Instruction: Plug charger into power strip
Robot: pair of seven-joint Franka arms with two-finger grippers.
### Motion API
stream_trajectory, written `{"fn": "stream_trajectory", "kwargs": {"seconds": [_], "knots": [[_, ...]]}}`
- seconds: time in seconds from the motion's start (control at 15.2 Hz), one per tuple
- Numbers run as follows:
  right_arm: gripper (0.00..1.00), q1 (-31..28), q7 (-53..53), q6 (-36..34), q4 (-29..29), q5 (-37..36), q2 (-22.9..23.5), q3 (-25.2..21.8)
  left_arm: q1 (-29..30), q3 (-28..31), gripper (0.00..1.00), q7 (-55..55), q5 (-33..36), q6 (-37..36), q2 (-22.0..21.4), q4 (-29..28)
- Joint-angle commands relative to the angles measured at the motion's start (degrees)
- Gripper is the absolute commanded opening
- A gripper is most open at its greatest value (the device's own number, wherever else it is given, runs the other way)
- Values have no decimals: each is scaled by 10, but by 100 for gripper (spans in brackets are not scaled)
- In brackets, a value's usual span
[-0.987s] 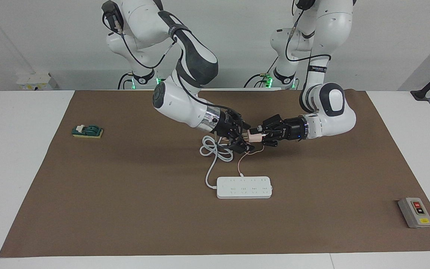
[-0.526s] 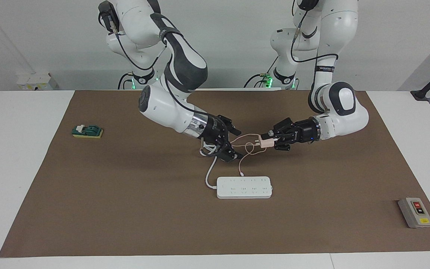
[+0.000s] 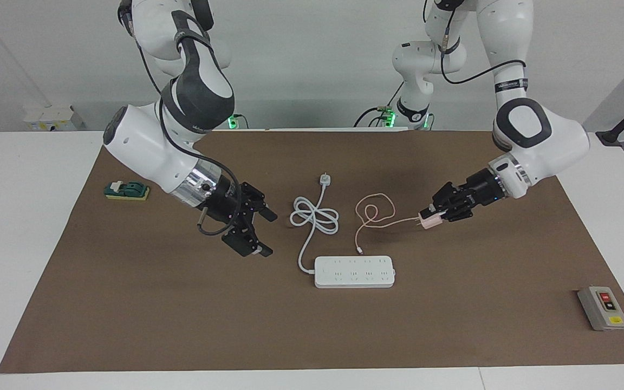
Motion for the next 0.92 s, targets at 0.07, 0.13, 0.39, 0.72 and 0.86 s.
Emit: {"fn": "stream_trajectory", "kwargs": {"seconds": [0.07, 0.13, 0.39, 0.72, 0.86], "knots": [[100, -24, -116, -35, -3, -40, -8, 0, 0, 4, 0, -239, 185, -131, 2, 144], [100, -31, -152, -53, -3, -48, -9, 0, -4, 4, 0, -271, 218, -154, -3, 153], [100, -59, -320, -125, -2, -107, -15, 0, -11, 1, 0, -347, 296, -165, -10, 168], [100, -84, -534, -187, -2, -202, -33, 0, -41, -3, 0, -475, 425, -168, -15, 204], [100, -93, -616, -206, -2, -251, -42, 0, -40, -2, 0, -547, 408, -199, -14, 203]]}}
